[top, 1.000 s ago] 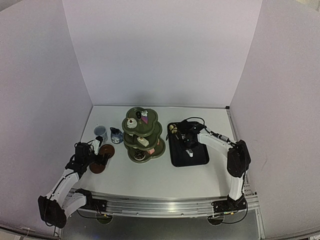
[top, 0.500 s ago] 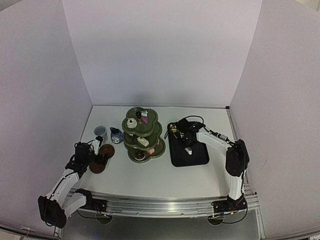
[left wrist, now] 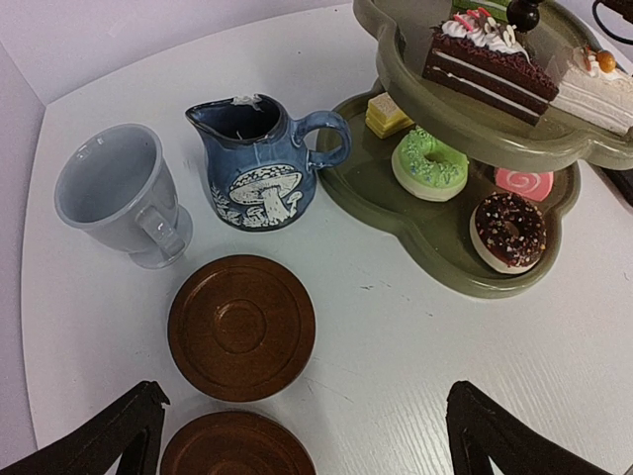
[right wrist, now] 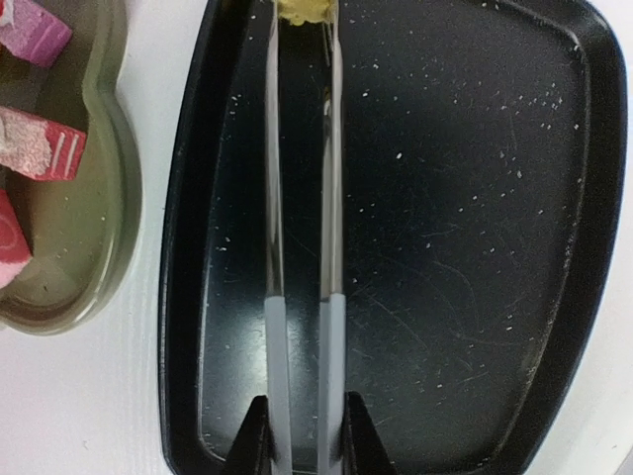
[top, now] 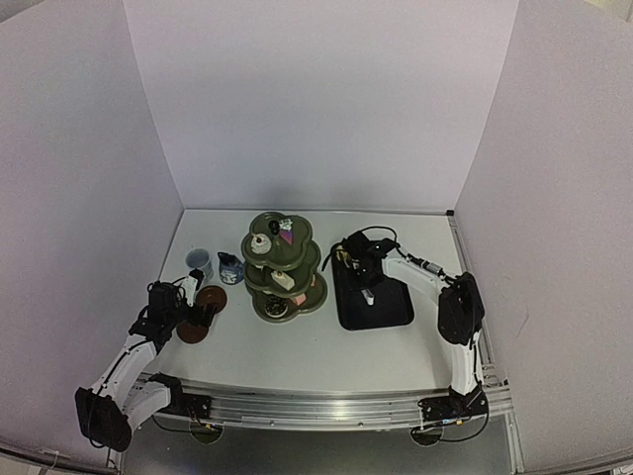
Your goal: Serve the afternoon tea
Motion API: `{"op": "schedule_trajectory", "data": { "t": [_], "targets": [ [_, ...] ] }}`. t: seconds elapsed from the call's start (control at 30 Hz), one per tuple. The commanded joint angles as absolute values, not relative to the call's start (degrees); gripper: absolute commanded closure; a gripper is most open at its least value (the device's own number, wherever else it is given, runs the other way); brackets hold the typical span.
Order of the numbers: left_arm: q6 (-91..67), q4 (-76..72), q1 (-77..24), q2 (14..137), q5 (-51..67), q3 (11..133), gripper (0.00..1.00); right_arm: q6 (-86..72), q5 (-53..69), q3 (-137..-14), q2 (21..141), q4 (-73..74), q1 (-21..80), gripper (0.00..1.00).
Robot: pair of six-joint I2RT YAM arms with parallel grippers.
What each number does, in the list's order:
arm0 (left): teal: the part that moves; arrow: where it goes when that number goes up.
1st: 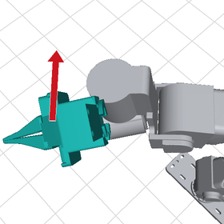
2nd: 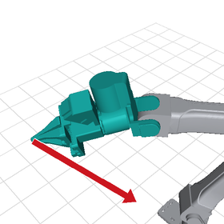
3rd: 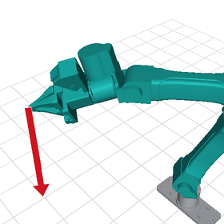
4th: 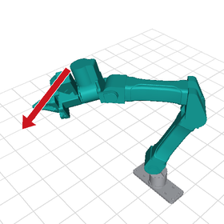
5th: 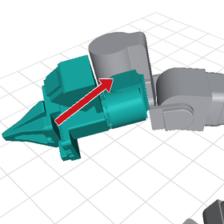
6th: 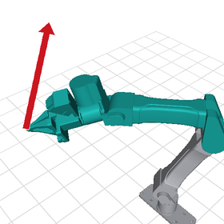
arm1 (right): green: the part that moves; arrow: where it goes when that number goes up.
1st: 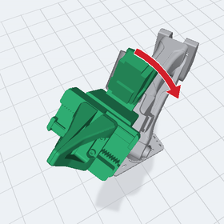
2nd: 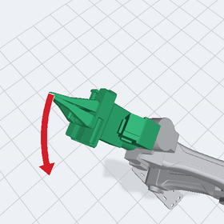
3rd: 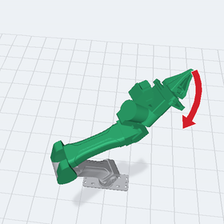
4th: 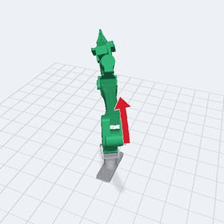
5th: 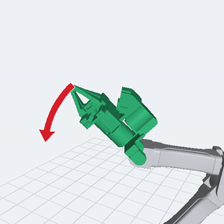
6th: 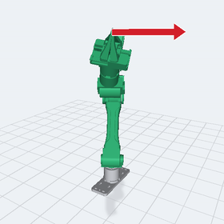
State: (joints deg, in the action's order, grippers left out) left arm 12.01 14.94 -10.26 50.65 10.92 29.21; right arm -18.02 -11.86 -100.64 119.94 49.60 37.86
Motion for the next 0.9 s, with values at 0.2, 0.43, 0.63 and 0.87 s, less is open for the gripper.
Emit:
{"op": "schedule_trajectory", "data": {
  "t": [0.2,0.43,0.63,0.87],
  "targets": [
    [12.2,13.9,-10.0,50.4,11.1,30.8,0.00,-19.4,-8.3,-100.7,105.6,50.1,37.9,1.00],
    [12.0,13.9,-10.0,50.3,11.3,30.9,0.00,-14.6,-3.1,-103.0,92.1,53.3,41.3,1.00],
    [11.8,13.9,-10.0,50.6,11.8,30.8,0.00,-12.0,-1.2,-104.1,86.3,53.4,47.5,1.00],
    [11.8,14.0,-10.0,50.3,11.9,30.8,0.00,-9.4,1.6,-107.2,91.5,54.1,53.4,1.00]
  ]
}}
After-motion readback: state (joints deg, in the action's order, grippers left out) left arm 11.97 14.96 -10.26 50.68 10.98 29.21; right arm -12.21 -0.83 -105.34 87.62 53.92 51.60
